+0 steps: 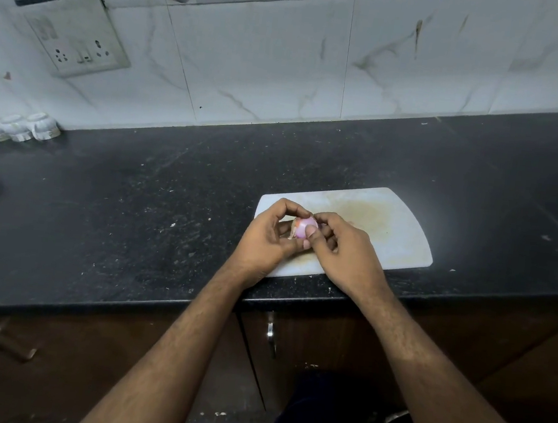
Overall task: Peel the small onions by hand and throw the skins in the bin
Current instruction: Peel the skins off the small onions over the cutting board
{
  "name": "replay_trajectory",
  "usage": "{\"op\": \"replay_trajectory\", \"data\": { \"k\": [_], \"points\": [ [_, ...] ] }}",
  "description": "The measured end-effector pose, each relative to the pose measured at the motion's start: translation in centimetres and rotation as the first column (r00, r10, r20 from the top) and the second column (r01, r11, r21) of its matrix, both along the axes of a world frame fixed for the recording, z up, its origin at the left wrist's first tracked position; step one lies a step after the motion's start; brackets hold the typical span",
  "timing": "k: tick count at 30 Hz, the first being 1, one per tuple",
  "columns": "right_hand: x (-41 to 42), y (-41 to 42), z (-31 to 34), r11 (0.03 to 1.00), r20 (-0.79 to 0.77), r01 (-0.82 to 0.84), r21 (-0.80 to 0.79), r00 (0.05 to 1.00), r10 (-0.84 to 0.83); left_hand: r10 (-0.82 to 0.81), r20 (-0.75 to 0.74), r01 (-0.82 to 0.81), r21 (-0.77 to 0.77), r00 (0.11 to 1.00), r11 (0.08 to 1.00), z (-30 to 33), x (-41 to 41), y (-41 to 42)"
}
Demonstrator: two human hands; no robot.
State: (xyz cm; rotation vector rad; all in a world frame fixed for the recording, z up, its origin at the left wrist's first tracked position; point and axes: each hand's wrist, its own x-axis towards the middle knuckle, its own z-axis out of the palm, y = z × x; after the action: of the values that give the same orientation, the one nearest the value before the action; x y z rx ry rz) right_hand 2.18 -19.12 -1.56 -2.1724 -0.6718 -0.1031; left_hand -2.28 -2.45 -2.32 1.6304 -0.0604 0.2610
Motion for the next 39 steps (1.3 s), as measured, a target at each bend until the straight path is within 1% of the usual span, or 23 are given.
{"op": "replay_trajectory", "data": {
  "k": [3, 8, 12, 15, 20, 24, 27, 30, 33, 39],
  "points": [
    [-0.3, 0.0, 0.1, 1.0, -0.015, -0.024, 0.017, 1.0, 0.025, 0.003, 0.007, -0.003, -0.028, 1.0, 1.0, 0.1, -0.1, 0.1],
    [-0.6, -0.1, 0.3, 0.999, -0.017, -0.016, 0.042, 1.0, 0.017, 0.006, 0.024, -0.005, -0.034, 1.0, 0.999, 0.3, -0.2, 0.0],
    [-0.7, -0.1, 0.4, 1.0, -0.012, -0.019, 0.021, 1.0, 0.02, -0.002, 0.045, 0.003, -0.025, 0.999, 1.0, 0.2, -0.2, 0.3],
    [-0.5, -0.1, 0.3, 1.0, -0.026, 0.01, 0.017, 1.0, -0.01, -0.009, 0.036, 0.01, -0.006, 0.999, 1.0, 0.1, -0.1, 0.4],
    [-0.5, 0.0, 0.2, 0.998, -0.037, 0.043, -0.042, 0.998, -0.044, -0.017, 0.058, 0.016, 0.017, 0.998, 1.0, 0.0, 0.1, 0.2],
    [-0.1, 0.2, -0.2, 0.992, 0.01, 0.073, -0.099, 0.997, -0.072, -0.066, 0.072, 0.067, -0.007, 0.995, 0.998, 0.0, 0.0, 0.4],
    [0.5, 0.2, -0.6, 0.993, -0.004, 0.102, -0.052, 0.995, -0.103, -0.111, 0.058, 0.115, -0.067, 0.992, 0.991, 0.1, -0.2, 0.4],
    [0.6, 0.1, -0.8, 0.996, -0.012, 0.083, 0.041, 0.996, -0.083, -0.072, 0.065, 0.078, -0.096, 0.995, 0.992, 0.3, -0.3, 0.5],
    [0.5, 0.1, -0.9, 0.991, -0.01, 0.092, 0.102, 0.996, -0.091, -0.041, 0.013, 0.043, -0.137, 0.999, 0.99, 0.2, -0.3, 0.4],
    [0.5, 0.1, -0.7, 0.986, 0.019, 0.116, 0.121, 0.993, -0.119, -0.026, -0.014, 0.025, -0.106, 1.0, 0.994, 0.3, -0.2, 0.3]
  ]
}}
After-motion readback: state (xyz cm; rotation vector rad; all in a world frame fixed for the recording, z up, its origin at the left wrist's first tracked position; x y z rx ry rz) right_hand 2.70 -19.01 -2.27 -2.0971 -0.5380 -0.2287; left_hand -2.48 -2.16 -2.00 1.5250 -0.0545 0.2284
